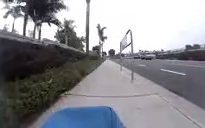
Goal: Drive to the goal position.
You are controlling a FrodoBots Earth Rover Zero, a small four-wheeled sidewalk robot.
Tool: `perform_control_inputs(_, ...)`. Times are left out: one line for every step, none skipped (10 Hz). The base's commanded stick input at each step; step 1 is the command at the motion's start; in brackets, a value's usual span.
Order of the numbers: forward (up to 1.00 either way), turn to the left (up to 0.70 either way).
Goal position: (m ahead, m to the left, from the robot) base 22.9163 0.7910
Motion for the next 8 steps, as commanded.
perform_control_inputs(1.00, 0.00)
perform_control_inputs(1.00, 0.00)
perform_control_inputs(1.00, 0.00)
perform_control_inputs(1.00, 0.00)
perform_control_inputs(1.00, 0.00)
perform_control_inputs(1.00, 0.00)
perform_control_inputs(1.00, 0.00)
perform_control_inputs(1.00, 0.00)
